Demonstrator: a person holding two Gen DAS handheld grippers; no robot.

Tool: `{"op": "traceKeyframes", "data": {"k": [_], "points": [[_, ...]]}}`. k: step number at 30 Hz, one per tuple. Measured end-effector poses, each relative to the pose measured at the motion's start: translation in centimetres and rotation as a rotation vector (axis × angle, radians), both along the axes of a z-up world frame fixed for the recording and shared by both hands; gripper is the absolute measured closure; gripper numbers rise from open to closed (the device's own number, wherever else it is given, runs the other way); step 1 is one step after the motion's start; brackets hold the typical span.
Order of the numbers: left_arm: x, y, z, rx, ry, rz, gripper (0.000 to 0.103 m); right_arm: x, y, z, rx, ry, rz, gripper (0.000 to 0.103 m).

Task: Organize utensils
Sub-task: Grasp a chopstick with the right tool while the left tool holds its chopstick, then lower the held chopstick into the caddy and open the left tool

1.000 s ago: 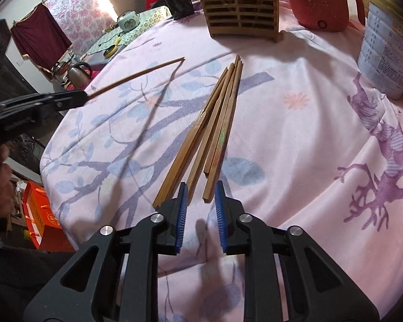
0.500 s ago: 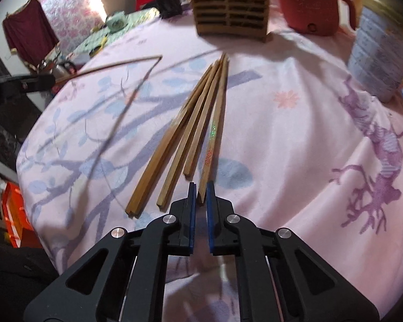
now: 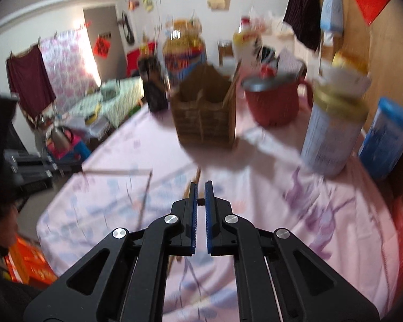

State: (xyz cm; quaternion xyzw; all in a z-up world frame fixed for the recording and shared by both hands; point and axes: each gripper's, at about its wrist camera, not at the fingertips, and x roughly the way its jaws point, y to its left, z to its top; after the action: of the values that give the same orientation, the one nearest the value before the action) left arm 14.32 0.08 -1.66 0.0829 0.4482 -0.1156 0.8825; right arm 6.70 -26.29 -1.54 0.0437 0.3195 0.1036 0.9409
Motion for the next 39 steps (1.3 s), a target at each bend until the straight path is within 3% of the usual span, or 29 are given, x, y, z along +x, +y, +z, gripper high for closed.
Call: {"op": "traceKeyframes", "data": {"k": [5, 14, 29, 39], "points": [[0.5, -0.2, 1.8, -0.012, -0.017, -0.013, 0.097, -0.2, -0.5, 2.8, 0.035, -0.056, -0.011, 0.097], [1.3, -0.5, 4.0, -0.032, -0.038, -0.034, 0.097, -1.2, -0.7, 4.7, 0.036, -0.102, -0.026, 0.097], [7.5, -1.3, 9.6, -0.105, -0.077, -0.099, 0.097, -2.7, -2.3, 5.0, 0.074, -0.102, -0.108, 0.097], [12.2, -4.4, 14.6, -0.125, -0.171, -0.155, 0.097, -4.3, -3.1, 4.8, 0.077, -0.092, -0.174, 0.097]]}}
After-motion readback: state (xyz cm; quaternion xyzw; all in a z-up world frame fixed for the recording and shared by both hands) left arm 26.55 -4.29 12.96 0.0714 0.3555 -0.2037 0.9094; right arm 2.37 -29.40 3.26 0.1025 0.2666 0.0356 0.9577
